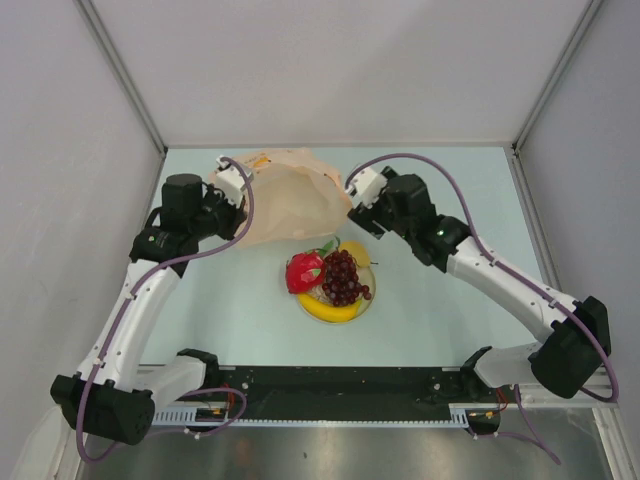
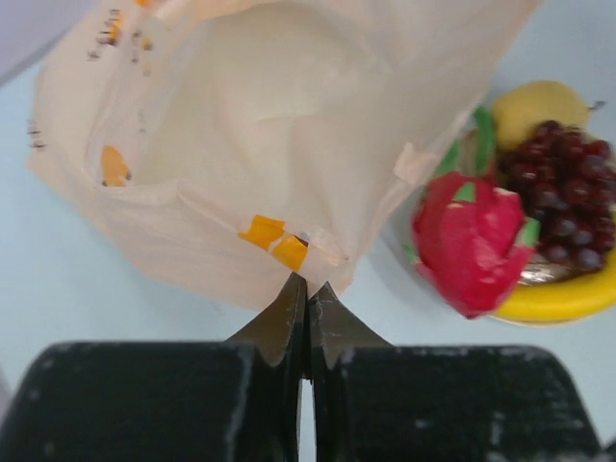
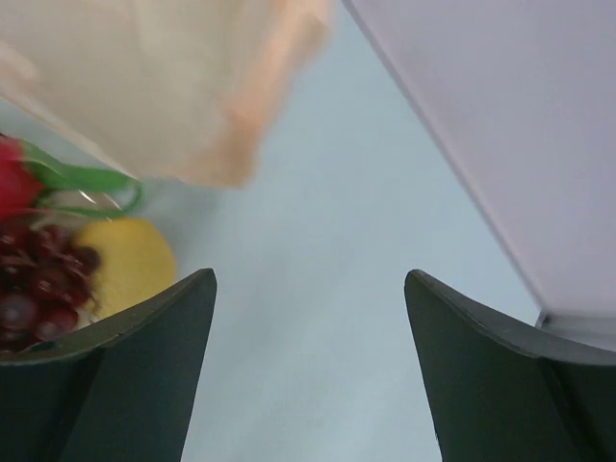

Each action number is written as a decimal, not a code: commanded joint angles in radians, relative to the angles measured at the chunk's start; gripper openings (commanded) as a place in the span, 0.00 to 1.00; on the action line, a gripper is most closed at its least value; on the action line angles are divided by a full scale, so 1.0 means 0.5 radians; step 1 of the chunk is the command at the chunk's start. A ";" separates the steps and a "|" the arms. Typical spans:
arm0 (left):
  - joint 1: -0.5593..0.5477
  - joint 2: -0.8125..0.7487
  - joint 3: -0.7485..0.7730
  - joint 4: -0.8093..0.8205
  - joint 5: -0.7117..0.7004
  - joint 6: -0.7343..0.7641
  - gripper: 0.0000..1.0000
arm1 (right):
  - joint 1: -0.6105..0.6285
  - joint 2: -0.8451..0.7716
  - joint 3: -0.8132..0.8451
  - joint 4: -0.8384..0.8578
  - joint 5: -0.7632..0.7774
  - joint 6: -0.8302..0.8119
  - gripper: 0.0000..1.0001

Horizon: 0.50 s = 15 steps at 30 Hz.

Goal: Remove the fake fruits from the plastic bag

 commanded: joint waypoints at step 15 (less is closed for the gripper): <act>0.239 -0.271 0.345 0.350 -0.405 -0.051 1.00 | -0.846 -0.402 0.048 -0.693 -0.617 0.760 0.92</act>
